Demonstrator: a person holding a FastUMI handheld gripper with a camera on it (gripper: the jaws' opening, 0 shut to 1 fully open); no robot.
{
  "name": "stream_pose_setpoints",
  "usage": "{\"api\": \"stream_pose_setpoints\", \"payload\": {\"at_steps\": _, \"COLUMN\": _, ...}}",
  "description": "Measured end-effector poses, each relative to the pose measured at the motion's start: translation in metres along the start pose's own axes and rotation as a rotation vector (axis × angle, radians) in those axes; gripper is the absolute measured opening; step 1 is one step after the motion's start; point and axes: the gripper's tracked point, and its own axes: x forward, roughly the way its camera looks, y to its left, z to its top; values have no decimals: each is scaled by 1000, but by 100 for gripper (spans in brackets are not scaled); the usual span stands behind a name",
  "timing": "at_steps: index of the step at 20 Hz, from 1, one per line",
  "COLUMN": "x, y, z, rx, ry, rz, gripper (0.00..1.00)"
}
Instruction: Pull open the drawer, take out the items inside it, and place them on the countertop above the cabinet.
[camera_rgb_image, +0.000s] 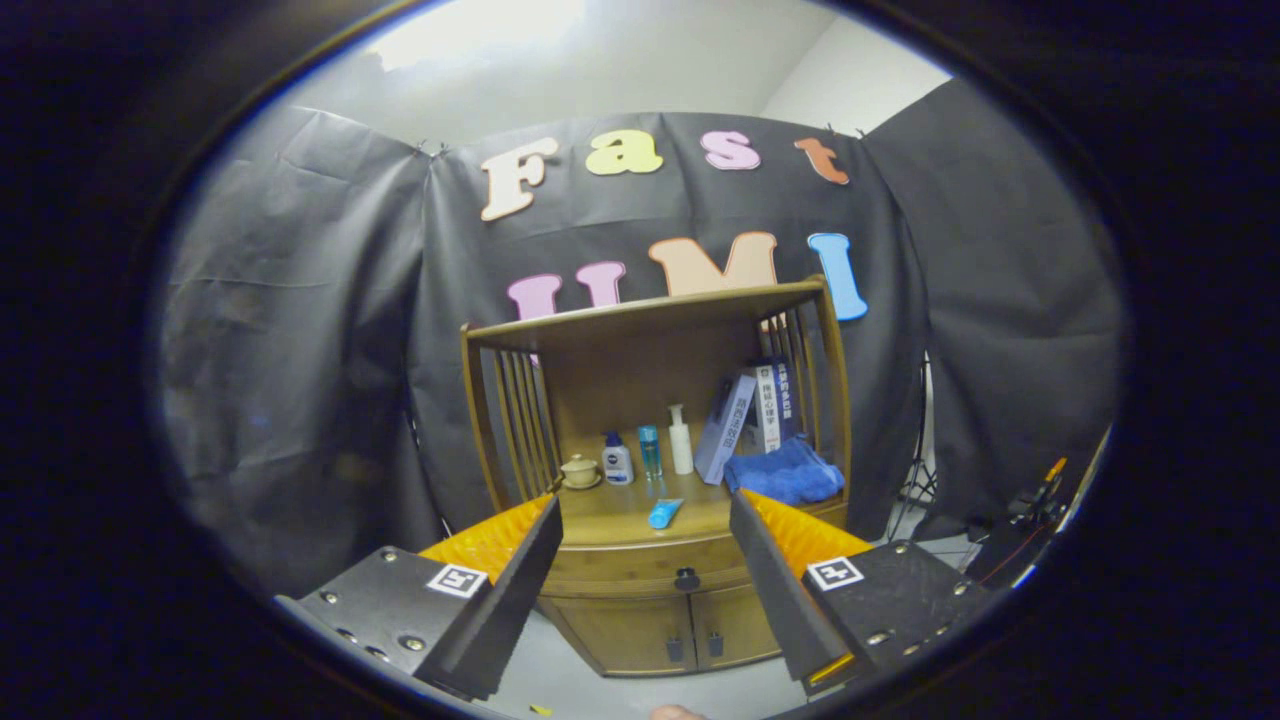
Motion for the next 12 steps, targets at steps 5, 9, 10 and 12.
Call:
{"api": "stream_pose_setpoints", "payload": {"at_steps": 5, "x": -1, "y": 2, "z": -2, "rx": -8, "ry": 2, "rz": 4, "gripper": 100}}
{"api": "stream_pose_setpoints", "payload": {"at_steps": 9, "x": -1, "y": 1, "z": -7, "rx": -24, "ry": 9, "rz": -3, "gripper": 100}}
{"api": "stream_pose_setpoints", "payload": {"at_steps": 10, "x": 0, "y": -1, "z": -7, "rx": -26, "ry": 7, "rz": -6, "gripper": 100}}
{"api": "stream_pose_setpoints", "payload": {"at_steps": 12, "x": -2, "y": -3, "z": -7, "rx": -26, "ry": 4, "rz": -10, "gripper": 100}}
